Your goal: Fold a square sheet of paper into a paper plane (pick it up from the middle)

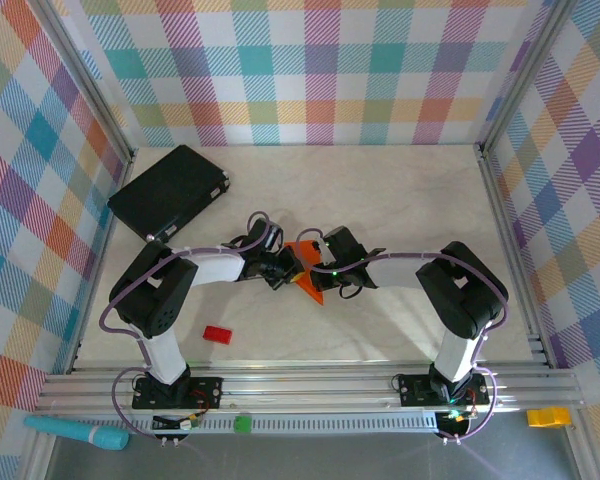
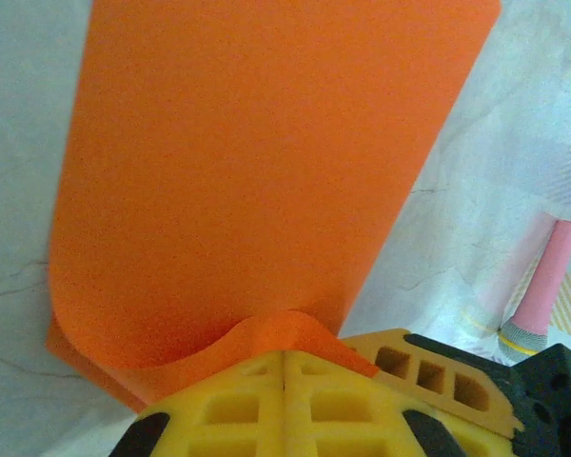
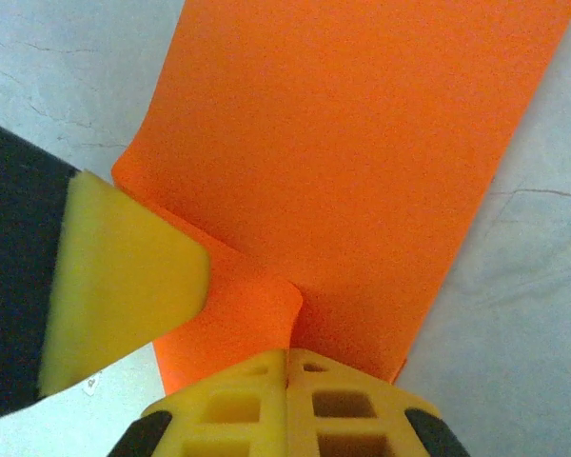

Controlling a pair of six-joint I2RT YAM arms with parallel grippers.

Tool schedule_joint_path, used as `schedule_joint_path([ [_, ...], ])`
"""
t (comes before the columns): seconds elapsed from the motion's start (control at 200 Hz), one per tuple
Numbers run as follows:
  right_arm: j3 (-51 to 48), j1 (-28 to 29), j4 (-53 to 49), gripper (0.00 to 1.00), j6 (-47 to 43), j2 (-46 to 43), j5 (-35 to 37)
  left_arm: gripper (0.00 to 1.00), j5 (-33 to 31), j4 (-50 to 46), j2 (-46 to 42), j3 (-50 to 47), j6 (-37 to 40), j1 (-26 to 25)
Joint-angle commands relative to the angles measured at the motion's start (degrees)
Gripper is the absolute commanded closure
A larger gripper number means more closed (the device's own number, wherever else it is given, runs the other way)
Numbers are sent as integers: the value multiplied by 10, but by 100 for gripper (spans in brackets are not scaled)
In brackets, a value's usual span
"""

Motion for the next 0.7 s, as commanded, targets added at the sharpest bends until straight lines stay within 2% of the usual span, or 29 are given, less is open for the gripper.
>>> schedule_joint_path([
  [0.0,-3,-4,-49,100,4,30,14,96,7,5,-6,-10,-4,-6],
  [0.335,-4,-6,-52,100,5,32,15,96,8,-12,-31,-15,5,-7],
  [0.7,-1,-7,-56,100,8,38,13,96,7,-8,-16,-23,7,-9],
])
